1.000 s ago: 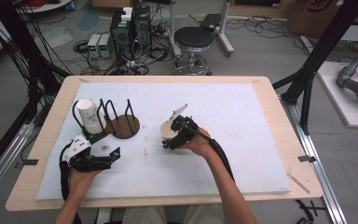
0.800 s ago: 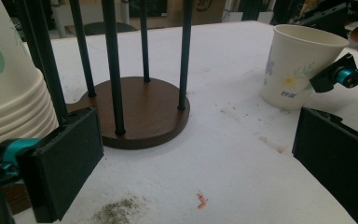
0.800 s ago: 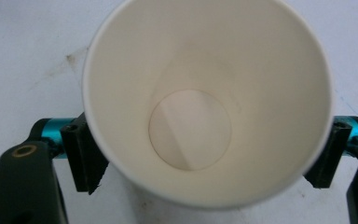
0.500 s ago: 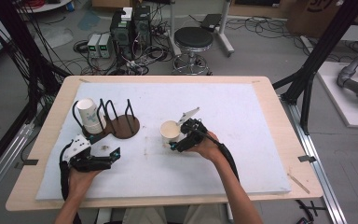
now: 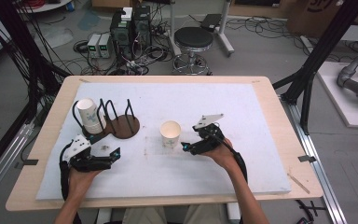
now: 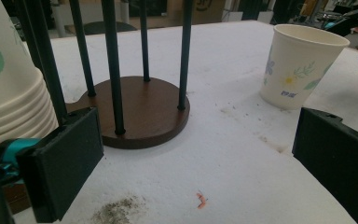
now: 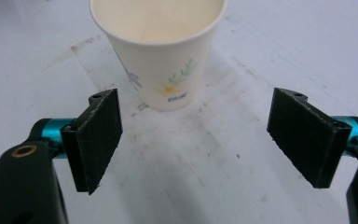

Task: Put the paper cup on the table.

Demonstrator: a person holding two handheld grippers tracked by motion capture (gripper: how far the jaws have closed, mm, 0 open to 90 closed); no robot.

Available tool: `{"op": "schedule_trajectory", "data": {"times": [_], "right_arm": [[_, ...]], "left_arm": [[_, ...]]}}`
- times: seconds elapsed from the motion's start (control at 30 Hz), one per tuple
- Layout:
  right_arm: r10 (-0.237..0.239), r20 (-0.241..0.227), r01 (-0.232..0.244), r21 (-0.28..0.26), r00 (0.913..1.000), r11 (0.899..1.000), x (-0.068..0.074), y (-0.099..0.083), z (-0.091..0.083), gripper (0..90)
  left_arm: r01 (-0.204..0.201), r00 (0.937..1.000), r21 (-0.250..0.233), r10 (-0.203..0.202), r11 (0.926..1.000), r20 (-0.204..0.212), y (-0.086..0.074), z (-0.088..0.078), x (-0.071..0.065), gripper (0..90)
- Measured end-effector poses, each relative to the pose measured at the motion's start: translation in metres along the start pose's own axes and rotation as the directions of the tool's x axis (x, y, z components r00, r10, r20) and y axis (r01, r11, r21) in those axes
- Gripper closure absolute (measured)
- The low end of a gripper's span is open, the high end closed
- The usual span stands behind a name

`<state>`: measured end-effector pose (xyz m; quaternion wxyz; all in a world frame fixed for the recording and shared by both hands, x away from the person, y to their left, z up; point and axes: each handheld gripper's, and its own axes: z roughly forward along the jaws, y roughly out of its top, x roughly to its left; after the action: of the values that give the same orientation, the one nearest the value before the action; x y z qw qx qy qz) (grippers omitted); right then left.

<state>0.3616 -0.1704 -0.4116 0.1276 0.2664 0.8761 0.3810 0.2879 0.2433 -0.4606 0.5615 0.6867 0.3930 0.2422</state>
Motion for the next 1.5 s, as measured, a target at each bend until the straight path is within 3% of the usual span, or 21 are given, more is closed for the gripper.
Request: {"op": "schedule_trajectory", "data": {"times": [0.27,0.43,0.53,0.63,0.9,1.27,1.5], "right_arm": [[0.045,0.023,-0.044,-0.060,0.9987,0.997,-0.002,-0.025,-0.020,18.4],[0.094,0.037,-0.089,-0.116,0.9949,0.989,-0.004,-0.043,-0.029,18.5],[0.092,0.046,-0.084,-0.158,0.9947,0.984,-0.004,-0.053,-0.034,18.4],[0.118,0.045,-0.109,-0.172,0.9920,0.979,-0.004,-0.062,-0.038,18.5],[0.115,0.070,-0.097,-0.216,0.9909,0.972,-0.002,-0.077,-0.046,18.5],[0.170,0.123,-0.137,-0.244,0.9777,0.960,-0.004,-0.096,-0.049,18.5],[0.208,0.142,-0.160,-0.290,0.9677,0.944,-0.007,-0.101,-0.054,18.5]], "left_arm": [[0.000,1.0000,0.003,0.000,1.0000,0.002,0.000,0.000,0.000,1.8],[-0.001,1.0000,0.000,0.001,1.0000,-0.001,0.000,0.000,0.000,1.8],[-0.001,1.0000,0.001,0.001,1.0000,-0.001,0.000,0.000,0.000,1.8],[0.000,1.0000,0.004,0.000,1.0000,0.000,0.000,0.000,0.000,1.8],[-0.001,1.0000,0.003,0.001,1.0000,-0.001,0.000,0.000,0.000,1.8],[-0.006,1.0000,0.005,0.006,1.0000,-0.001,0.000,0.000,0.000,1.8],[-0.008,1.0000,0.000,0.008,1.0000,0.005,0.000,0.000,0.000,1.8]]}}
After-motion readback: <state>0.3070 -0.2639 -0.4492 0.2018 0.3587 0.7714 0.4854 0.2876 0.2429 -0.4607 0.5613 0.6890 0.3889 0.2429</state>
